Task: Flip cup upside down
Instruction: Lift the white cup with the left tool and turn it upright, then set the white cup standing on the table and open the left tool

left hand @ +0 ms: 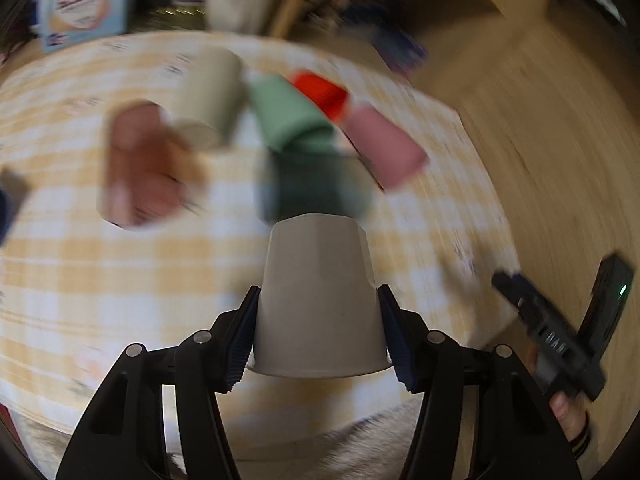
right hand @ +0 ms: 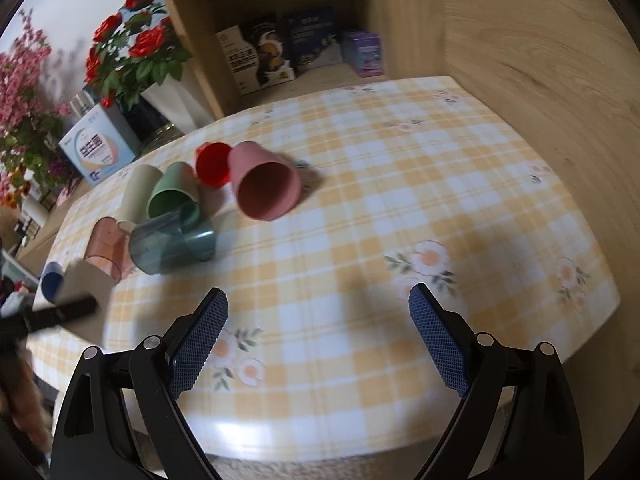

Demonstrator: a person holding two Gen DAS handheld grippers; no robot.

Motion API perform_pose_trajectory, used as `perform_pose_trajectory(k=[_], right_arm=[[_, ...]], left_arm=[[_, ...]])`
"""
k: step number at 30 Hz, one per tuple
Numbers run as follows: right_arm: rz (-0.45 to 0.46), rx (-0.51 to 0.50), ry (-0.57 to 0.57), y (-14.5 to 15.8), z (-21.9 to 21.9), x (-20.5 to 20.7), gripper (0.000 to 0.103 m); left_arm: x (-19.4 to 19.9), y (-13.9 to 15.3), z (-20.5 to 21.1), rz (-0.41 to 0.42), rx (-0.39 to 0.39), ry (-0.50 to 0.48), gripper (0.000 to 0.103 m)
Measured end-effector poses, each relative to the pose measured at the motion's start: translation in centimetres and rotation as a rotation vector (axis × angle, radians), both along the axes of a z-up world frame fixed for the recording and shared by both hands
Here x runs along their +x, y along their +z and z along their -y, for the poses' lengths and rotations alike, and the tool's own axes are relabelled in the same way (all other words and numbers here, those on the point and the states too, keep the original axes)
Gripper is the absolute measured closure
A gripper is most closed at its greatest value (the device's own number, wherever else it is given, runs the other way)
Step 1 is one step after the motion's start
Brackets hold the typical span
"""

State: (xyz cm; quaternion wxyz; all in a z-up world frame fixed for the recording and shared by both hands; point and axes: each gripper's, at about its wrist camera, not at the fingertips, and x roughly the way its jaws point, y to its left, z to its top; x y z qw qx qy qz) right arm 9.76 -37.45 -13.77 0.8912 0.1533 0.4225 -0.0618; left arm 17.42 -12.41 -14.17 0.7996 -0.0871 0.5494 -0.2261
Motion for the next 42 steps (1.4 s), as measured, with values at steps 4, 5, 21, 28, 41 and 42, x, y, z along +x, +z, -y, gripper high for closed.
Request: perform_pose_trajectory(k=[4,5,21,28,41,42], right_arm=[[0.006,0.014,-0.031,-0.1,1.3,-1.1,0.014],[0.006,0.018,-0.037,-0.1,1.5,-1.3,0.014],[-0.019,0.027,-0.081,-0.9,3.8,-2.0,0.014],[-0.038,0.029,-0.094,-1.2,4.1,-2.1,0.014],[-0.058,0.078,-0.071,-0.9,2.9,-1.6,0.014],[-0.06,0.077,-0.065,-0.8,2.7,-1.5,0.014]], left_arm=[[-0.4,-1.9,3.4,-0.032,0.01,-0.044,0.047],[-0.3,-2.2,3.9,-0.036,0.016,-0.048,0.047],[0.5,-5.5,9.6,-0.106,0.018,-0.02,0.047],[-0.1,-6.3,9.9,-0.158,-0.022,-0.073,0.044],[-0.2,-3.8,7.2,-0.068,-0.013,-0.053,0.025],[-0.2,-3.5,7.0,-0.06,-0.011,-0.047,0.025]])
